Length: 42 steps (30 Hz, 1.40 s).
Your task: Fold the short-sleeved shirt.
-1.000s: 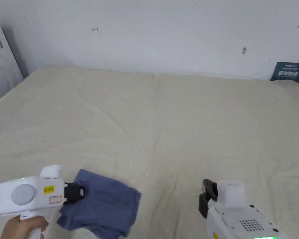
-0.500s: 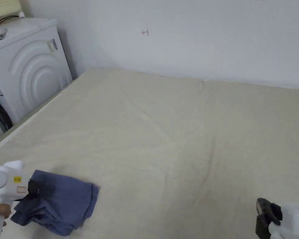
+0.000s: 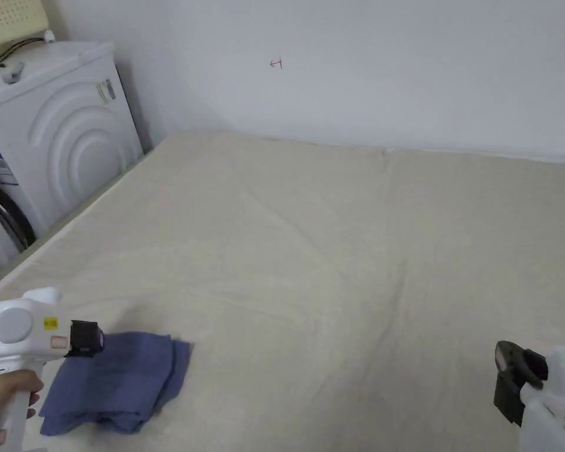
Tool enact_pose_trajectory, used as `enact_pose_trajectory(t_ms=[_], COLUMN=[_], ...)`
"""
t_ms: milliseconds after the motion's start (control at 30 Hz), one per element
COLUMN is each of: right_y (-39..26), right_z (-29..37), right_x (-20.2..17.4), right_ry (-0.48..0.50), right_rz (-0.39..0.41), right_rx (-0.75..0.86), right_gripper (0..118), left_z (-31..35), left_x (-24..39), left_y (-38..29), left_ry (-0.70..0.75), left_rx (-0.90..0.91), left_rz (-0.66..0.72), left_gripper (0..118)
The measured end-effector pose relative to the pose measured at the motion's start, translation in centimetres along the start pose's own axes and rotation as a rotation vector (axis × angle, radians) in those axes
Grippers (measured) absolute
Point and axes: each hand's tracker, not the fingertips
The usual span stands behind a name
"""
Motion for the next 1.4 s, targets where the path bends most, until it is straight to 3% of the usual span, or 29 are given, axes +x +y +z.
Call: enact_pose_trajectory(t_ms=[67,200,367,600,867,967,1000,1033,1067,1100,1200,1400], right_y=[1.0,3.3,6.0,8.6,9.5,9.3,9.3,9.2,9.1,9.0,8.9,8.8], right_z=[1.4,4.4,8.1,12.7,15.5,16.1,16.1,16.3,16.5,16.6,16.7,17.1], right_x=[0.6,2.3,4.3,6.2,8.2,8.6,8.9,9.1,9.2,9.2,9.5,9.8], right_ry=[-0.002,-0.013,-0.045,-0.136,-0.233,-0.256,-0.263,-0.261,-0.263,-0.268,-0.278,-0.283], right_rz=[0.003,0.010,0.027,0.061,0.049,0.051,0.048,0.044,0.039,0.037,0.035,0.026], right_rx=[0.036,0.122,0.206,0.313,0.396,0.408,0.413,0.414,0.415,0.417,0.422,0.425], right_gripper=[0,0,0,0,0,0,0,0,0,0,0,0], left_z=[2.7,9.4,16.8,22.6,23.0,22.0,21.9,21.9,21.9,21.8,21.6,21.5], left_x=[1.2,4.6,10.0,18.4,27.1,29.2,29.9,30.6,31.3,31.7,33.2,34.8], left_y=[0.3,0.4,0.0,-2.5,-8.0,-9.5,-10.2,-10.9,-11.5,-11.9,-12.6,-13.3], left_ry=[-0.034,-0.125,-0.178,-0.272,-0.264,-0.266,-0.255,-0.251,-0.257,-0.276,-0.356,-0.363], left_rx=[0.073,0.243,0.448,0.644,0.909,0.984,0.998,1.017,1.026,1.029,0.999,0.987], left_rz=[0.008,0.011,-0.094,-0.173,-0.166,-0.195,-0.200,-0.209,-0.223,-0.237,-0.252,-0.243], left_gripper=[67,93,106,108,106,91,76,50,16,0,0,0])
